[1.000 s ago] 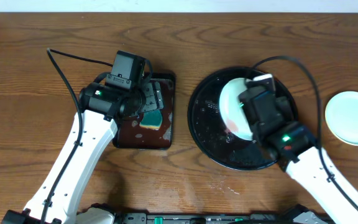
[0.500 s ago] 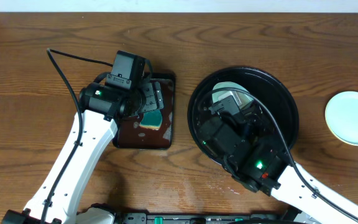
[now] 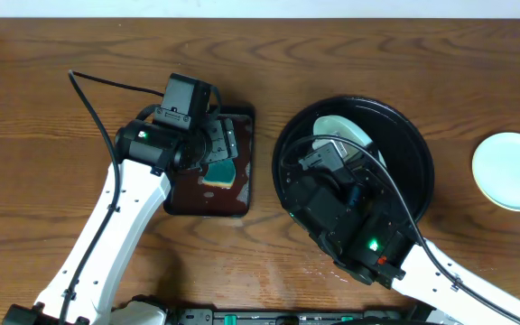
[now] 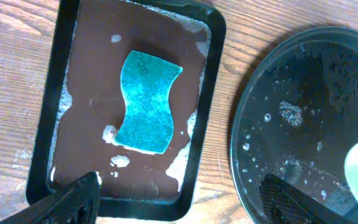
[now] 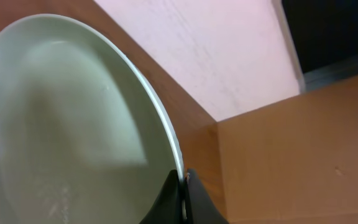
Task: Clean dirty plates on tray and stack at the side
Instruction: 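Lift the cleaned plate with the right gripper and stack it on the plates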
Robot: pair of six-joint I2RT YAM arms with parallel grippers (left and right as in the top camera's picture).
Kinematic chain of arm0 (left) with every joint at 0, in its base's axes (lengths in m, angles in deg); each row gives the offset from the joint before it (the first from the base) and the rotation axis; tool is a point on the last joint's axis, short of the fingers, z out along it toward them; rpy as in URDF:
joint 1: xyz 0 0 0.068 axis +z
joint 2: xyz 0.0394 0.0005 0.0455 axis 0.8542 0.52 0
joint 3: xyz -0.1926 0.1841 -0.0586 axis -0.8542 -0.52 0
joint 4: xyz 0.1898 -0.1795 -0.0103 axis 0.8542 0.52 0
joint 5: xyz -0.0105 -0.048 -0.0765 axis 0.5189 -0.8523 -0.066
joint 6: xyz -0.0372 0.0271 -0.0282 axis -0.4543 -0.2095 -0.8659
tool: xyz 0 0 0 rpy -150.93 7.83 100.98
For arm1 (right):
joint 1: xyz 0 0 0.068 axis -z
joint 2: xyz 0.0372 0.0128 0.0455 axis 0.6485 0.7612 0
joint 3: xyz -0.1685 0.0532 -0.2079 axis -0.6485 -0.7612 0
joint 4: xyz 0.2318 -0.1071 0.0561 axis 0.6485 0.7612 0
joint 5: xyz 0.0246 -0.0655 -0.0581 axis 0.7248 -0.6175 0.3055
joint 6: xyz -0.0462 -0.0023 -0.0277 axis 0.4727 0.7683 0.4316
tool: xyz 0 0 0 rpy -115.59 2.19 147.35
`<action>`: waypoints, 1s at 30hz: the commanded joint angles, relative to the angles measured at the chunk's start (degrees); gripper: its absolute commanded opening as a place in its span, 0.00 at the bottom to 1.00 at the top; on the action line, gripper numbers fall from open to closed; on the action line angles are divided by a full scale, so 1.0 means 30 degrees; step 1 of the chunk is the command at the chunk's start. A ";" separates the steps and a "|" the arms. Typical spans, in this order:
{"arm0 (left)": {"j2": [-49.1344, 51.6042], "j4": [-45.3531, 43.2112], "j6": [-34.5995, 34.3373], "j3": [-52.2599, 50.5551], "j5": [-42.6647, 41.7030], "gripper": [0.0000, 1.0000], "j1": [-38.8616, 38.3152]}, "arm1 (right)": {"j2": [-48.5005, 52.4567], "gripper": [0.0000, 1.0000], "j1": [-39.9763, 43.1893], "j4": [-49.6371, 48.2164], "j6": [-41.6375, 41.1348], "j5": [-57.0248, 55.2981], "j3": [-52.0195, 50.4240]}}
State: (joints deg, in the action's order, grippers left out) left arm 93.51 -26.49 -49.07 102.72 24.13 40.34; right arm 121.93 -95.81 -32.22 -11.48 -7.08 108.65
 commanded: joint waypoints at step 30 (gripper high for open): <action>-0.0029 0.0087 -0.0095 0.0372 0.0036 0.83 0.0087 | -0.0226 0.01 -0.0699 -0.0248 0.0852 -0.1705 0.0204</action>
State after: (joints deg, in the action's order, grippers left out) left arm 93.51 -26.49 -49.07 102.72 24.13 40.34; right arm 121.93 -97.58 -32.79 -9.17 -10.05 108.65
